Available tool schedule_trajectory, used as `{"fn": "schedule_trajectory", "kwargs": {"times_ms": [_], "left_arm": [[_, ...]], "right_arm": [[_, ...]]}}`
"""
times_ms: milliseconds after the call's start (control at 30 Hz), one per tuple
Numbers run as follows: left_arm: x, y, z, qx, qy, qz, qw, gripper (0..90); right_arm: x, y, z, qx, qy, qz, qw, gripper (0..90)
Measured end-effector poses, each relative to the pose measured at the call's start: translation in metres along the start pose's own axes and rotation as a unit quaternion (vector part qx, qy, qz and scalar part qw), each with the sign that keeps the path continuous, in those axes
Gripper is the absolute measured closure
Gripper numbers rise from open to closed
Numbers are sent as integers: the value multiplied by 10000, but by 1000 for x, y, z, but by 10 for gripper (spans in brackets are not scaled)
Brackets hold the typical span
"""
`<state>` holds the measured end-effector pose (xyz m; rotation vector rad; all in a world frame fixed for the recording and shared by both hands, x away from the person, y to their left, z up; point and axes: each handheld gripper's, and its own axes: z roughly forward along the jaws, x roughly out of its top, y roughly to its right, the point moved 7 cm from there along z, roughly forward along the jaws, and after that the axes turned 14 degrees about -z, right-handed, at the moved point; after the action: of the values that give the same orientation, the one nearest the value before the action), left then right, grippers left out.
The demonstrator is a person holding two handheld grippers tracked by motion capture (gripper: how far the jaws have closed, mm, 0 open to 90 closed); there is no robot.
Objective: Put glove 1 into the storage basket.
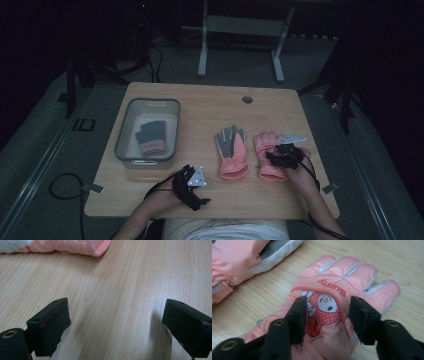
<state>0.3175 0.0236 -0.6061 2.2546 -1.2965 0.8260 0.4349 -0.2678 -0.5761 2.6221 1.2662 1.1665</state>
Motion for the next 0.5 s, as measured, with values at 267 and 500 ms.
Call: {"fn": "schedule_trajectory", "kwargs": {"times_ms": [267, 500], "left_arm": [[0, 0, 1, 6, -7, 5, 10000, 73], [1, 1, 0, -2, 7, 16, 10000, 73]], "right_arm": [[-4, -3, 4, 10, -7, 77, 10000, 710], [2, -4, -1, -98, 47, 563, 9984, 854]]}}
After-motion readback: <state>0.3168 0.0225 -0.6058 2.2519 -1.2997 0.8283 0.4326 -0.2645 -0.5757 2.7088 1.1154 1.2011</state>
